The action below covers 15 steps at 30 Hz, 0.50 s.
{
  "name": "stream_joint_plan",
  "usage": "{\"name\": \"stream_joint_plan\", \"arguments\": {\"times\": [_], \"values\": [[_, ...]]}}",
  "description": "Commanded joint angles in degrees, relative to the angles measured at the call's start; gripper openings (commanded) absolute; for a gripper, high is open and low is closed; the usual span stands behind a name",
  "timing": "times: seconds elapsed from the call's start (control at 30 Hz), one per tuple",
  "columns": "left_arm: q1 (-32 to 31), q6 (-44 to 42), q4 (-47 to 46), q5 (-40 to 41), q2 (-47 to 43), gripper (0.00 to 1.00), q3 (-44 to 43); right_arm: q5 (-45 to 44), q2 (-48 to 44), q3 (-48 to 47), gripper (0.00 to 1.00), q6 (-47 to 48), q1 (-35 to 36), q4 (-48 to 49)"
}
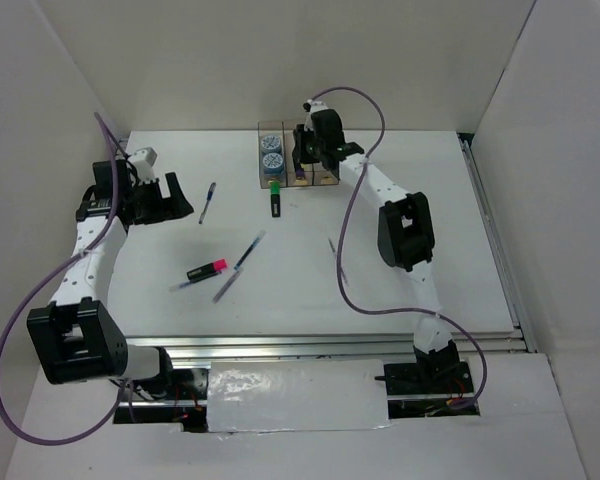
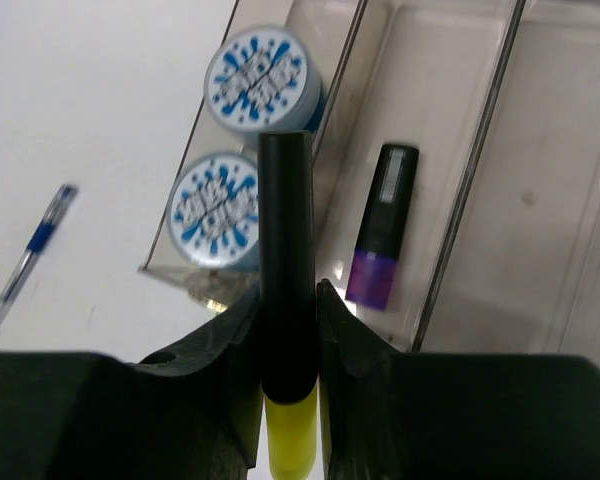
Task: Sort the stationery into containers
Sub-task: Place the stationery into the container
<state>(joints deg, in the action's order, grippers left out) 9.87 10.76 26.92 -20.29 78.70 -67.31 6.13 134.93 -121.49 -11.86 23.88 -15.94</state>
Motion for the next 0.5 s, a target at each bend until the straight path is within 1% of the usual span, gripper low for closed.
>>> {"name": "stream_joint_plan", "arguments": {"times": [0.0,0.03,0.1,0.13,0.23,0.27,0.3,0.4,0.47], "values": [[1.38,-2.33,0.86,-0.89,-3.63,0.99,1.83,-4.10,3.57,-6.12,0.00,-1.68,0.47,11.00],[1.29,-2.24,0.68,-0.71,-4.33,0.99,2.26,-5.33,4.45,-5.78,0.00,-1.42,0.47,12.59],[1.29,-2.41,-0.28,-0.80,-5.13,0.99,3.58,-4.38,5.33,-5.51,0.01,-1.41,0.12,15.32],[1.29,-2.59,-0.46,-0.80,-5.13,0.99,4.20,-2.98,6.64,-5.95,0.02,-1.85,-0.15,15.50],[1.21,-3.20,-1.16,-0.01,-5.04,0.99,5.52,-2.70,8.85,-8.41,0.08,-1.50,0.03,14.98],[1.03,-3.47,-1.34,1.12,-4.87,0.99,5.78,-2.96,9.12,-8.85,0.11,-1.68,-0.15,14.98],[0.94,-4.69,-1.69,1.39,-4.78,0.99,6.31,-2.71,9.55,-9.98,0.17,-1.94,-0.15,14.54],[0.94,-5.67,-2.22,1.49,-5.04,0.99,7.10,-2.26,10.61,-10.87,0.30,-2.20,-0.32,14.45],[0.68,-5.67,-1.96,2.71,-5.13,0.99,7.10,-3.14,11.40,-13.58,0.36,-2.91,-0.59,12.70]]}}
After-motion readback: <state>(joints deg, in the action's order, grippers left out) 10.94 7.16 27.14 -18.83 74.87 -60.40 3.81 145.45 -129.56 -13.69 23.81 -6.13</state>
